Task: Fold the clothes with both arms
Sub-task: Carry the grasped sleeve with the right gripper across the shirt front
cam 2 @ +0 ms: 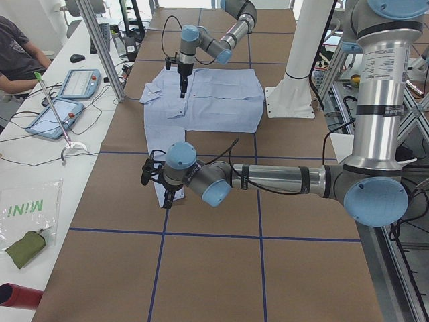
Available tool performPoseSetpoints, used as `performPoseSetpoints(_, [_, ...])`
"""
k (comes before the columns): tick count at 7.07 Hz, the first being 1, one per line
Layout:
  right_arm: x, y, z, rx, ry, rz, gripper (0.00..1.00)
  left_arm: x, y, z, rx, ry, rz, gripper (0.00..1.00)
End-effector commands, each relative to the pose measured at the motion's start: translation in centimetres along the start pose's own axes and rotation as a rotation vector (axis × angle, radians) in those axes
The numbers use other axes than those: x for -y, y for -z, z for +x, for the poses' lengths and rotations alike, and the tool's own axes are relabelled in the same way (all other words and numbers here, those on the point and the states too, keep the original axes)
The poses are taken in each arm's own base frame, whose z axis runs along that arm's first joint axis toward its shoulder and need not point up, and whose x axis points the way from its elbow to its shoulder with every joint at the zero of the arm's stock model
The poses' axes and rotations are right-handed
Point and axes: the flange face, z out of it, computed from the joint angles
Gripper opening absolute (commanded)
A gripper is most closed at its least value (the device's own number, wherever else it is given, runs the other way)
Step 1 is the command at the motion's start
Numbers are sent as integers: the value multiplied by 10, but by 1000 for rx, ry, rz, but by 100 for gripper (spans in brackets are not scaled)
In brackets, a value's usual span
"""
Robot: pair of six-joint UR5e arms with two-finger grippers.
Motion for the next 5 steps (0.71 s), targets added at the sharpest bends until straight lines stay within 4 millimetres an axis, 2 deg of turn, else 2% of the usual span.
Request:
performPoseSetpoints(1, [3, 30, 57, -72, -53, -41, 100, -24, -54, 7, -22, 92, 47, 99])
performPoseSetpoints(2, [-18, 45, 101, -93, -14, -49, 100, -23, -75, 21, -39, 152, 50, 99])
performPoseSetpoints(3, [-42, 72, 149, -126, 51, -60, 100, -28, -97, 40, -11, 185, 76, 99])
performPoseSetpoints(4, [-53, 95, 184, -160, 76, -80, 100, -33, -108, 48, 9, 206, 89, 98])
performPoseSetpoints(5, [-59, 108, 216, -161, 60, -109, 100, -31, -113, 46, 22, 210, 96, 94])
